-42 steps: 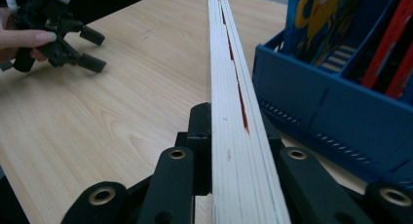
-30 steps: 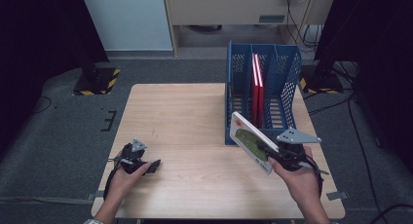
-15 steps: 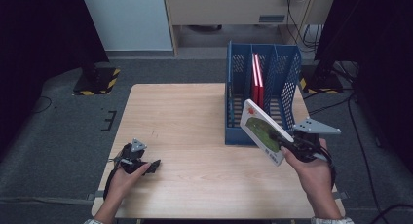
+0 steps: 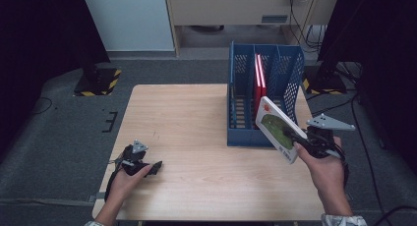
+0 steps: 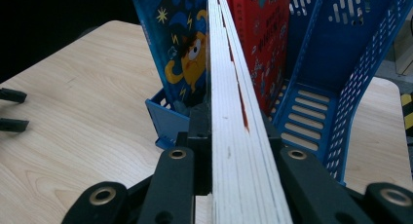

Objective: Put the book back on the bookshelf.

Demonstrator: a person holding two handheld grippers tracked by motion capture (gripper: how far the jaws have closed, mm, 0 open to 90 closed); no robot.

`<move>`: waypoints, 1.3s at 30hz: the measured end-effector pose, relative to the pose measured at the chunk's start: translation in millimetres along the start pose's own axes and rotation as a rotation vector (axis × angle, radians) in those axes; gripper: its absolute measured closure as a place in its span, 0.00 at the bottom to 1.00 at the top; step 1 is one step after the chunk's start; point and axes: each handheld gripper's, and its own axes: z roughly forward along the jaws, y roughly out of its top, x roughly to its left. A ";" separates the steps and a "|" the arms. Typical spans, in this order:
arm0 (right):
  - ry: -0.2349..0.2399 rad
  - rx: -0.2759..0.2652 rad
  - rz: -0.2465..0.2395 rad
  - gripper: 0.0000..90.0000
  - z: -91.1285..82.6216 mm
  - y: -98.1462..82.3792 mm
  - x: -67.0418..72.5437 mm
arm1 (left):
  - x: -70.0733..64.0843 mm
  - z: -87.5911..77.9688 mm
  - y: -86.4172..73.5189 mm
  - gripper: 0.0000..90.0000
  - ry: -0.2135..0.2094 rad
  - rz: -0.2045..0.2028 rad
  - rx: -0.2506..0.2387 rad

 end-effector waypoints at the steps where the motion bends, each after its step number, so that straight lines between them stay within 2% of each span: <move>1: -0.002 0.000 -0.002 0.84 -0.1 0.1 -0.3 | 0.0 0.0 -0.2 0.03 0.000 -0.001 -0.001; 13: -0.025 -0.005 0.007 0.84 -2.8 0.3 -7.2 | -1.0 1.8 -3.9 0.00 -0.001 -0.007 -0.031; 23: -0.056 -0.021 0.026 0.84 -8.9 4.6 -17.3 | -1.3 2.0 -3.7 0.00 0.001 -0.009 -0.030; 39: -0.146 -0.027 0.053 0.84 -0.4 13.8 -37.3 | -1.5 2.6 -3.2 0.00 0.002 -0.011 -0.031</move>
